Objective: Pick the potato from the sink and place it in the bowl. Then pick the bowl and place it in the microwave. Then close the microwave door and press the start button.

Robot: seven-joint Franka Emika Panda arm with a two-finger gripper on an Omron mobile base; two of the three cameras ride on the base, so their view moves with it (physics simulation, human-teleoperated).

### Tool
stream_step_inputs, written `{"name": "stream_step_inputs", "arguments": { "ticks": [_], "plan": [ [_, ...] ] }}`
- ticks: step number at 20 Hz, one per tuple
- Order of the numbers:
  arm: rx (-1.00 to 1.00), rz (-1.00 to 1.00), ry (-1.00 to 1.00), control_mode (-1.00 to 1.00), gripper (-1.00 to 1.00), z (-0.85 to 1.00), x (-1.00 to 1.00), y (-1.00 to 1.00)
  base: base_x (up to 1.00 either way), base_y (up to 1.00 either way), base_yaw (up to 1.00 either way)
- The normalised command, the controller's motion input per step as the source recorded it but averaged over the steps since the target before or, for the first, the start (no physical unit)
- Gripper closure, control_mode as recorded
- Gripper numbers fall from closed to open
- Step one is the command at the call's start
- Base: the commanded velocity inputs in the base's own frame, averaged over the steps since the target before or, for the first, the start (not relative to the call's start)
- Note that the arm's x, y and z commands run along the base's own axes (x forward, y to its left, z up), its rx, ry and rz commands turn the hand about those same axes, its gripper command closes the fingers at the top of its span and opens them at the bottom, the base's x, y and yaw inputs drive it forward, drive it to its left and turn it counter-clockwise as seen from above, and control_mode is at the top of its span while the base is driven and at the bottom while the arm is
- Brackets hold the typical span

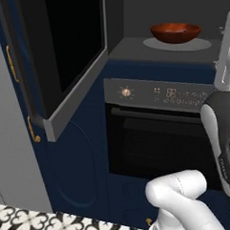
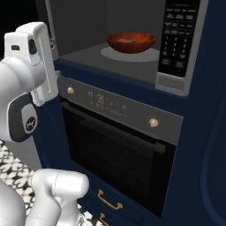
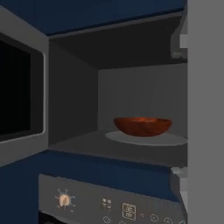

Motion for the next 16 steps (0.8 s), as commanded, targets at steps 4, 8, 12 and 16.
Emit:
{"name": "stream_step_inputs", "arguments": {
  "ticks": [4,8,12,16],
  "plan": [
    [0.04,0.08,0.05,-1.0,-1.0,-0.26,-1.0,0.48,0.0,0.0,0.0],
    [0.0,0.15,0.01,-1.0,-1.0,-0.49,-0.94,0.54,0.0,0.0,0.0],
    [0.0,0.1,-0.03,-1.0,-1.0,-1.0,-0.4,0.64,0.0,0.0,0.0],
    [0.0,0.03,-0.04,-1.0,-1.0,-0.89,-0.01,0.87,0.0,0.0,0.0]
  ]
}}
